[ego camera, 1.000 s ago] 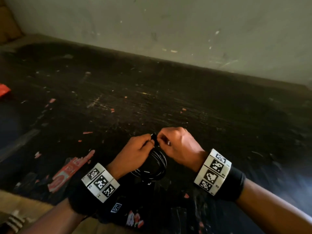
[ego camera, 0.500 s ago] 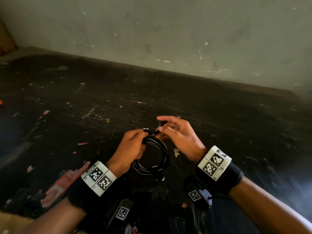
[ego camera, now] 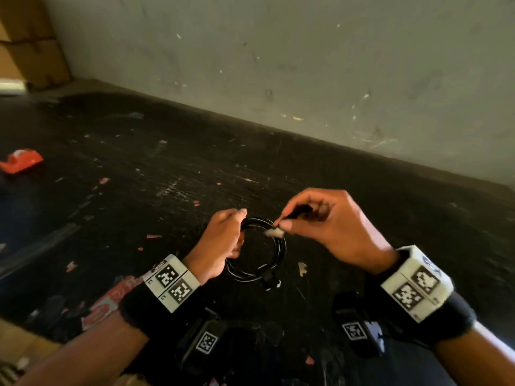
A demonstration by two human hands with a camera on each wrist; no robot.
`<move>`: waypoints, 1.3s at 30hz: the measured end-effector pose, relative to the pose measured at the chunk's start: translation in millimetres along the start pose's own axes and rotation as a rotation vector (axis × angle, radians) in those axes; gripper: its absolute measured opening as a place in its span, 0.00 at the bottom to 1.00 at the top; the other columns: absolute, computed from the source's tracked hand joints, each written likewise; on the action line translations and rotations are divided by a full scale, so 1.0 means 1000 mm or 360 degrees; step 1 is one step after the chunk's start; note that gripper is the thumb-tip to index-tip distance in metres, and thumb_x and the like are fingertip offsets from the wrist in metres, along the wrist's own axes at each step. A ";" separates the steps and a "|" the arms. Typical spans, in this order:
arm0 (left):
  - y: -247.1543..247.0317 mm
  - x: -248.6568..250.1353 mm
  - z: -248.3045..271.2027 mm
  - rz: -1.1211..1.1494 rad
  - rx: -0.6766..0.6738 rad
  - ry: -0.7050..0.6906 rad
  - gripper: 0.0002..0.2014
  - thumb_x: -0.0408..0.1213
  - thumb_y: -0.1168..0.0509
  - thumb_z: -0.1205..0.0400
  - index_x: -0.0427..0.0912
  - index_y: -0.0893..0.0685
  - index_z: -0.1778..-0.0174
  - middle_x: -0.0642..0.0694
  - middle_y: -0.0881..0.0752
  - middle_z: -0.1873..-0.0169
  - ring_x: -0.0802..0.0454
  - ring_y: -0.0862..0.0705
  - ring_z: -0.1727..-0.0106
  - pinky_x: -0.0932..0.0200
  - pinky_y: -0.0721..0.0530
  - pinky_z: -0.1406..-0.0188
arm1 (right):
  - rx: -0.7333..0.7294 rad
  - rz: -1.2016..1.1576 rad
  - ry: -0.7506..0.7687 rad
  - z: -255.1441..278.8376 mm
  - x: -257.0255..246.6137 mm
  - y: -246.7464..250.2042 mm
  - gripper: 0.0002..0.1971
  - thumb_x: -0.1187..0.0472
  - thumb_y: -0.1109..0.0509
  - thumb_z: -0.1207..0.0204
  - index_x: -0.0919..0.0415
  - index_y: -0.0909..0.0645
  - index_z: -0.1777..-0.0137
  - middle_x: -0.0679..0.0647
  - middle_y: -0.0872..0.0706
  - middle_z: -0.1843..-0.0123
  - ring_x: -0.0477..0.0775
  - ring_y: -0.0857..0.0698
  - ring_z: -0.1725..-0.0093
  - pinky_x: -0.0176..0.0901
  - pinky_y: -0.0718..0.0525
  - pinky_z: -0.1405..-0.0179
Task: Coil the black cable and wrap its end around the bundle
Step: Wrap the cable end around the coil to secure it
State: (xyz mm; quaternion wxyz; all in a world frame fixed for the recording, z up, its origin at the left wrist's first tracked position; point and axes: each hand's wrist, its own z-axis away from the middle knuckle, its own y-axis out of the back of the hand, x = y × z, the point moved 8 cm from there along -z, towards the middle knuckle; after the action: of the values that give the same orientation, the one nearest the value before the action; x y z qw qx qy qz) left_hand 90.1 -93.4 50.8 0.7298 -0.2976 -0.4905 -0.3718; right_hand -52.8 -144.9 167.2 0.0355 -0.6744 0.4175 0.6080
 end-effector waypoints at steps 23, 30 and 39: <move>0.004 0.010 0.017 0.0154 -0.0135 -0.0272 0.13 0.43 0.44 0.14 0.39 0.21 0.58 0.47 0.27 0.72 0.57 0.28 0.76 0.63 0.26 0.77 | 0.0243 0.1224 0.0641 -0.004 0.018 -0.043 0.05 0.67 0.23 0.34 0.60 0.13 0.59 0.58 0.15 0.39 0.57 0.20 0.39 0.49 0.20 0.43; 0.002 0.003 0.013 0.0311 -0.0269 -0.0106 0.11 0.41 0.40 0.15 0.39 0.20 0.58 0.48 0.27 0.74 0.59 0.31 0.78 0.65 0.30 0.79 | 0.0014 0.1387 0.0750 -0.007 0.013 -0.062 0.04 0.67 0.29 0.31 0.63 0.13 0.59 0.61 0.13 0.46 0.59 0.14 0.47 0.45 0.15 0.53; -0.010 -0.012 0.016 0.0551 -0.0564 0.0257 0.08 0.38 0.40 0.16 0.39 0.19 0.54 0.47 0.29 0.74 0.58 0.33 0.77 0.66 0.31 0.81 | -0.0064 0.1357 0.0805 -0.003 0.021 -0.063 0.05 0.67 0.31 0.31 0.63 0.14 0.58 0.61 0.14 0.48 0.60 0.14 0.50 0.49 0.12 0.59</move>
State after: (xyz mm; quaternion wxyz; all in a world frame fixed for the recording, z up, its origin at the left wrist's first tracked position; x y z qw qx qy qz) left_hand 70.9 -82.7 45.6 0.7558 -0.4698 -0.2996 -0.3440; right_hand -14.1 -116.0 121.2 -0.3318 -0.5705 0.6399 0.3937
